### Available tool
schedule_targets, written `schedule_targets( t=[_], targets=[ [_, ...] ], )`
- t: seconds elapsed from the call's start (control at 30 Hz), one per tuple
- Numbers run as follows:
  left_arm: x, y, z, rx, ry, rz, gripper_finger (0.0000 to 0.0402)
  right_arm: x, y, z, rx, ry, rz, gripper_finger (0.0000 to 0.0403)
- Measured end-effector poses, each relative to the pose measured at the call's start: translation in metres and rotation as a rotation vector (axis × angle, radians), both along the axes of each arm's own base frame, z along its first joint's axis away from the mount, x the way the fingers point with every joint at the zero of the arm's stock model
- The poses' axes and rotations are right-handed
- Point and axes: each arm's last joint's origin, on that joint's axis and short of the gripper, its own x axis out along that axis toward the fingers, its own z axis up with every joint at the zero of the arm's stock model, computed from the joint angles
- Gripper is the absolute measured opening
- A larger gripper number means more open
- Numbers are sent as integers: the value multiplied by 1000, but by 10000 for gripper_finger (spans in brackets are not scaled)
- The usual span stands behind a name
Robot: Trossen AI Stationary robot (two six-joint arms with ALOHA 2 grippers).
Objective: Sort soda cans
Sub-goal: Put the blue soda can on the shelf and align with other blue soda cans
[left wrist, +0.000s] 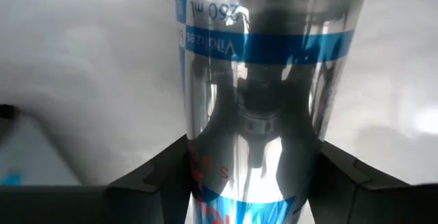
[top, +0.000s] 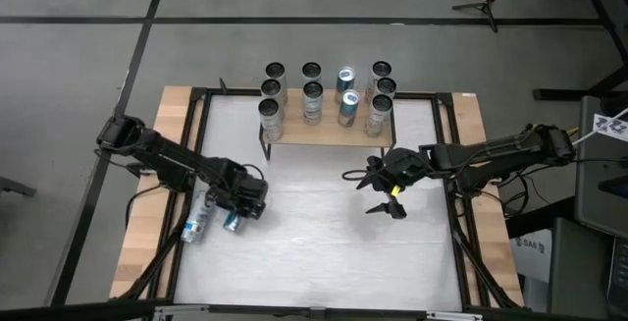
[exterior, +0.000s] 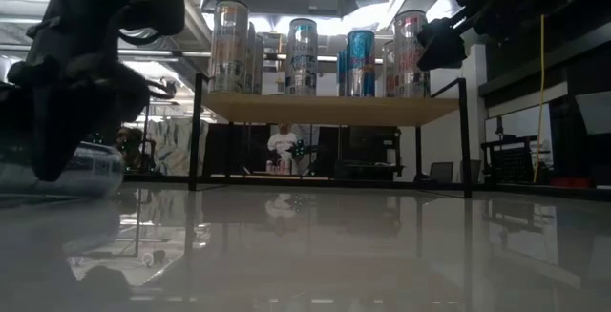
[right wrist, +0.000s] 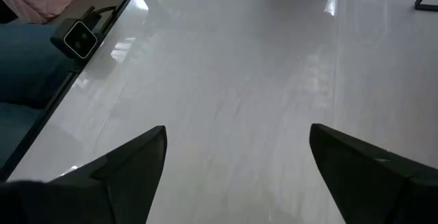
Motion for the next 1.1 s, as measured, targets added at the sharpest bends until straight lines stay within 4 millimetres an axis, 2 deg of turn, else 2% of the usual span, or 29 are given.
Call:
schedule_targets(
  t=[0.2, 0.5, 0.7, 0.93, 1.1],
  targets=[
    [13, -1, 3, -202, -94, 20, 207, 0, 0, 0, 0, 0, 0, 356],
    [34, -1, 13, -426, -190, 208, 207, 0, 0, 0, 0, -1, 0, 356],
    [35, -3, 15, -551, -97, 326, 208, 0, 0, 0, 0, -1, 0, 356],
    [32, -8, 20, -780, 79, 331, 208, 0, 0, 0, -2, -2, 2, 356],
    [32, -12, 16, -862, 178, 317, 208, 0, 0, 0, -2, -2, 2, 356]
  ],
)
